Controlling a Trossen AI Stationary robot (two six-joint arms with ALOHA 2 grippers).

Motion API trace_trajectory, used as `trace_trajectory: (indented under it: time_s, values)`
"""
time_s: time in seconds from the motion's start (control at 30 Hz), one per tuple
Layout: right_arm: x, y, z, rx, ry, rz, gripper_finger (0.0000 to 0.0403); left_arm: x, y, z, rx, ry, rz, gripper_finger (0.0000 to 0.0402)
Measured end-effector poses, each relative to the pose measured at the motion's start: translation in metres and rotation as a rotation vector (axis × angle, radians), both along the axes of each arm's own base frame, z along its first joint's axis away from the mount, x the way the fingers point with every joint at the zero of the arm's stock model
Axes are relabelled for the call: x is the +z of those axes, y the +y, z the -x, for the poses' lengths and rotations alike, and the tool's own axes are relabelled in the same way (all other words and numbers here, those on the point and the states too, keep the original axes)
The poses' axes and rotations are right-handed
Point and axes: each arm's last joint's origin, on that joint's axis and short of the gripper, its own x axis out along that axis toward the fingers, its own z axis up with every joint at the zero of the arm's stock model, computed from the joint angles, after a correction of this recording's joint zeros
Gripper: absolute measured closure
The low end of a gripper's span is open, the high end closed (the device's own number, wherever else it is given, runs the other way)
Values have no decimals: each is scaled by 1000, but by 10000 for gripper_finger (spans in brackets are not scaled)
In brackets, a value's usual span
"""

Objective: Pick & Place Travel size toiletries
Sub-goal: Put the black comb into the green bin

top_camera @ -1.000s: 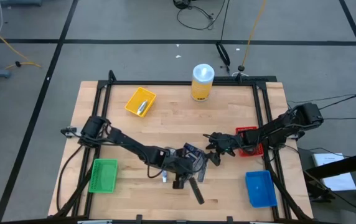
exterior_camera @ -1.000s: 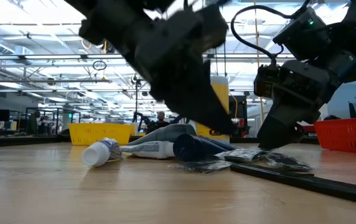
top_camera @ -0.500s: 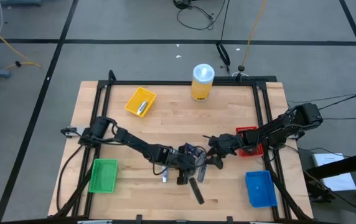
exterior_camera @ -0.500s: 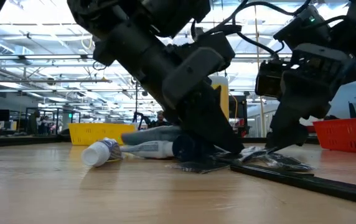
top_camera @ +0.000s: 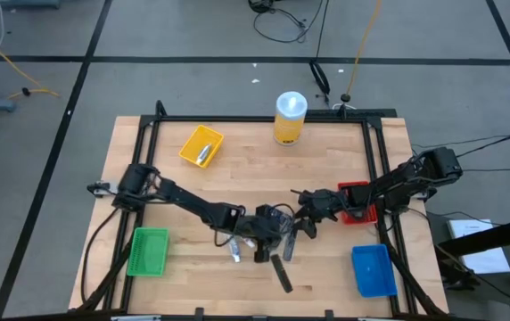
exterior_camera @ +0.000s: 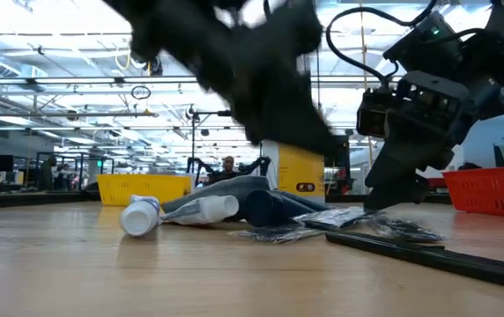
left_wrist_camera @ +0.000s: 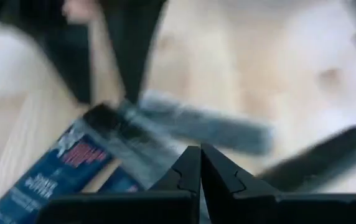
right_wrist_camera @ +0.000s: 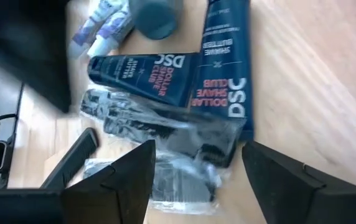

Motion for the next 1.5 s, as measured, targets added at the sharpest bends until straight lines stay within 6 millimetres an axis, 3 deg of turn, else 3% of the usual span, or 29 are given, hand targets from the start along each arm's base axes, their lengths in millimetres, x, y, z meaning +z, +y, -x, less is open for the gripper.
trace_trajectory:
  time_s: [0.1,0.3,0.4,0.73,0.9,1.13,1.3,1.5]
  values:
    - [0,-3,-1,-12,1,2,176,5,-9,4,-80,17,47,400]
    - [-1,-7,0,-26,13,-2,177,-23,-15,8,-148,143,77,397]
    - [-3,-7,-1,0,19,-26,177,-35,-10,5,-112,166,66,400]
    - [-7,-6,-1,32,33,-50,188,-39,13,-2,24,154,29,399]
    - [-8,-5,-1,58,39,-50,237,-39,13,-3,41,151,17,389]
    - [-8,-4,0,84,36,-40,341,-36,11,0,39,161,12,385]
    - [-7,-4,-1,112,10,16,394,4,4,8,1,97,22,384]
    - [3,7,-7,233,-170,124,382,52,-10,25,89,-43,-115,384]
